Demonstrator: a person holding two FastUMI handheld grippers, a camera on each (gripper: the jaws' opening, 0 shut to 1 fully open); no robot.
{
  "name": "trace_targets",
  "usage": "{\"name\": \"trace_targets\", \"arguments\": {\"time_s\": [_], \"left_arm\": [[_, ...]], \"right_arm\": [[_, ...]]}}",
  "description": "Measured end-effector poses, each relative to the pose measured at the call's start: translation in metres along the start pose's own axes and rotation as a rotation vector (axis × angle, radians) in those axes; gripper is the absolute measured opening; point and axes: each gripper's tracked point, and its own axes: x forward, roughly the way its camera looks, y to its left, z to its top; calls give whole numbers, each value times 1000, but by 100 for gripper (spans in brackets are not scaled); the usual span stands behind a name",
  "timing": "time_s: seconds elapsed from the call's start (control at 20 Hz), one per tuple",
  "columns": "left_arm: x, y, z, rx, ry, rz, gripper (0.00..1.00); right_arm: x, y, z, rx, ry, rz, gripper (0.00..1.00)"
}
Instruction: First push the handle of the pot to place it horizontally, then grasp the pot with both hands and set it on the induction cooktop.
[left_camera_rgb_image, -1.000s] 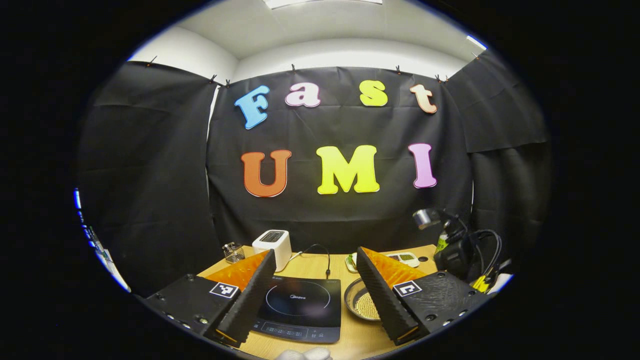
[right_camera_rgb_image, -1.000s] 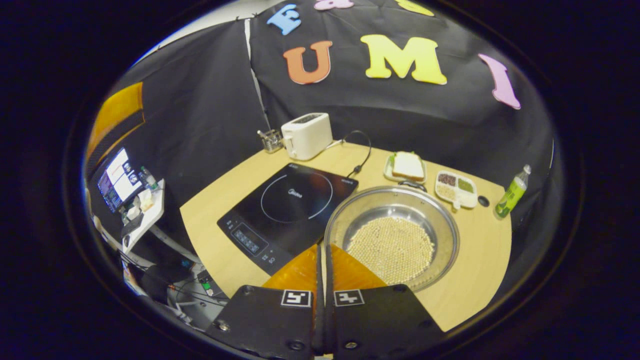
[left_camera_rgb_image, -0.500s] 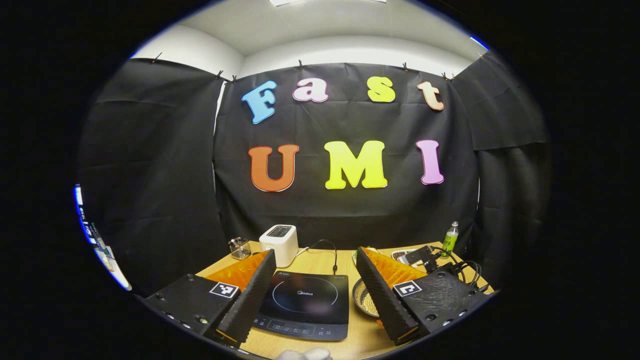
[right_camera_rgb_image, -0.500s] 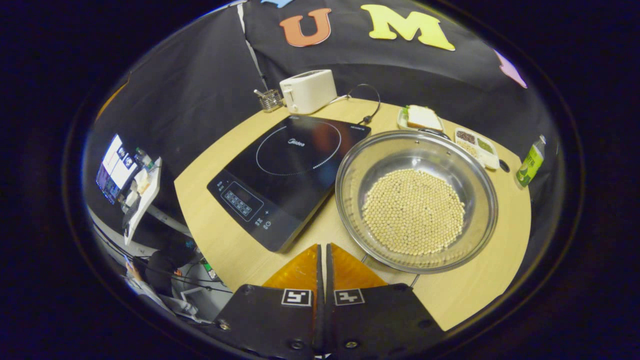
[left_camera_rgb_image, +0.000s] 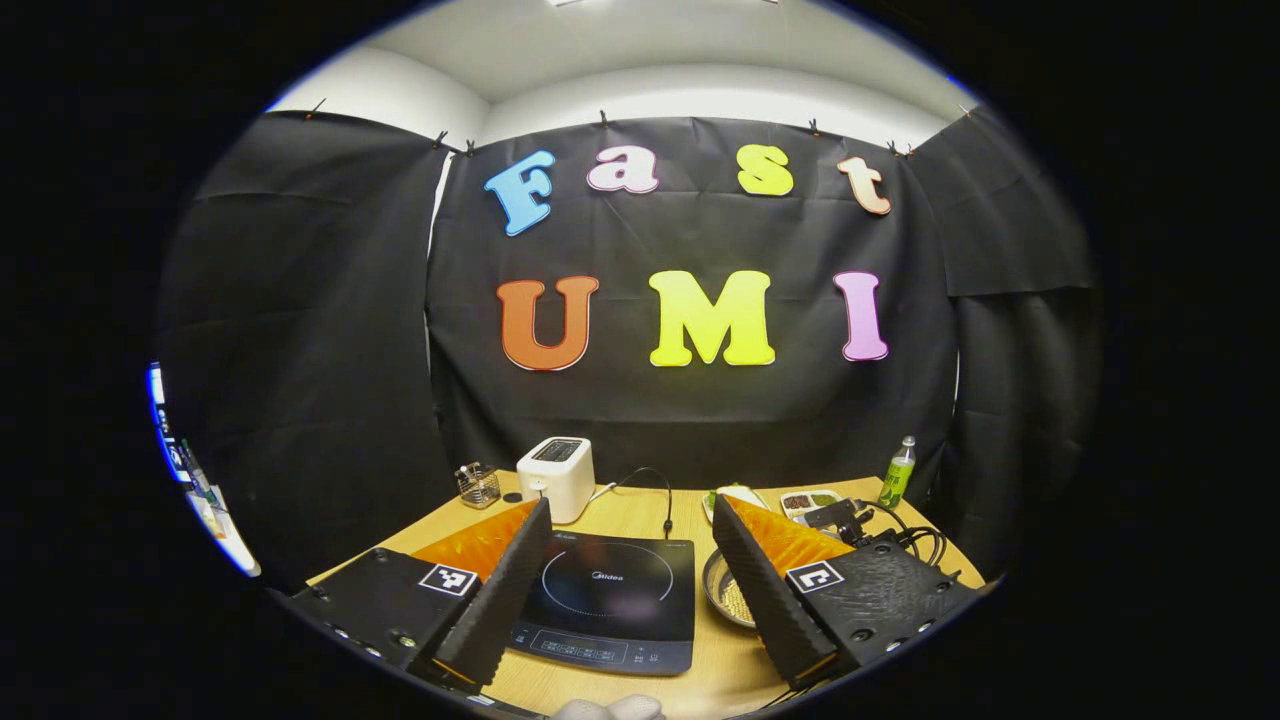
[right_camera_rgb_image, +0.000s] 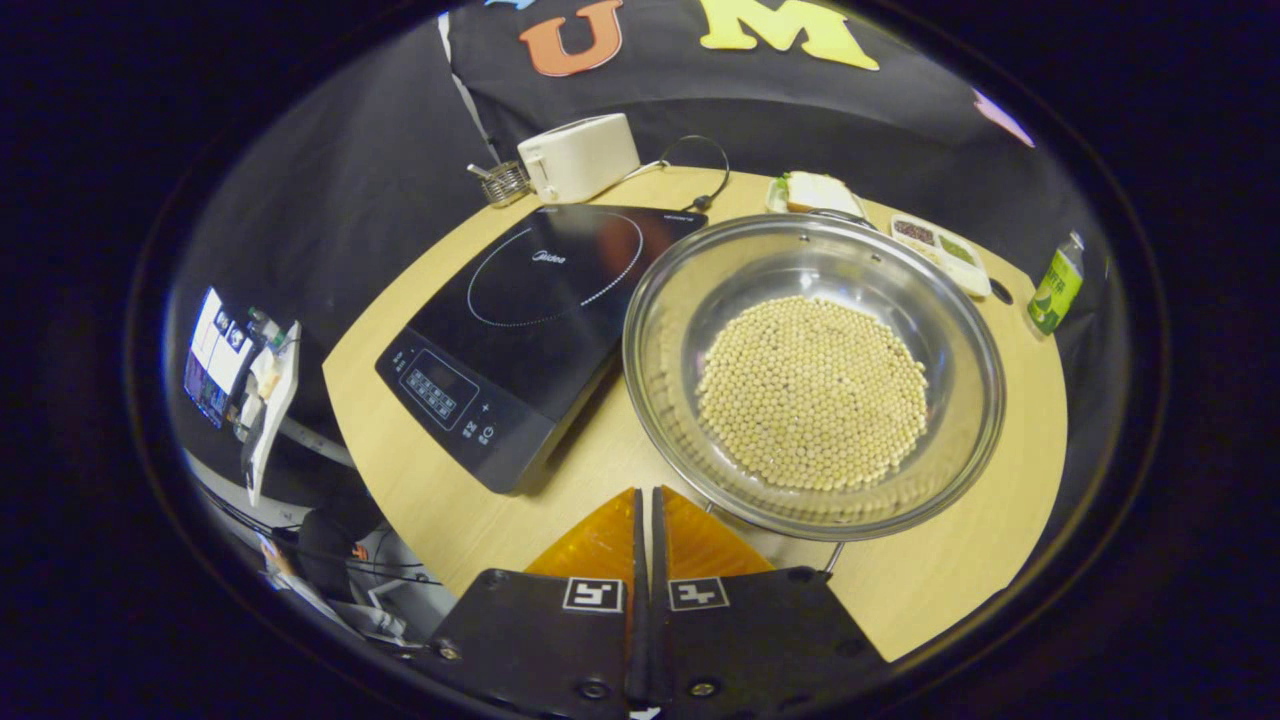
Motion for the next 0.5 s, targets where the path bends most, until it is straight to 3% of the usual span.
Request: {"name": "trace_targets", "arguments": {"time_s": [0.5], "left_arm": [[7,-20,-1,0,-2,-44,96]], "right_arm": [[-11,-41,-32,69,30,-66,0]]}}
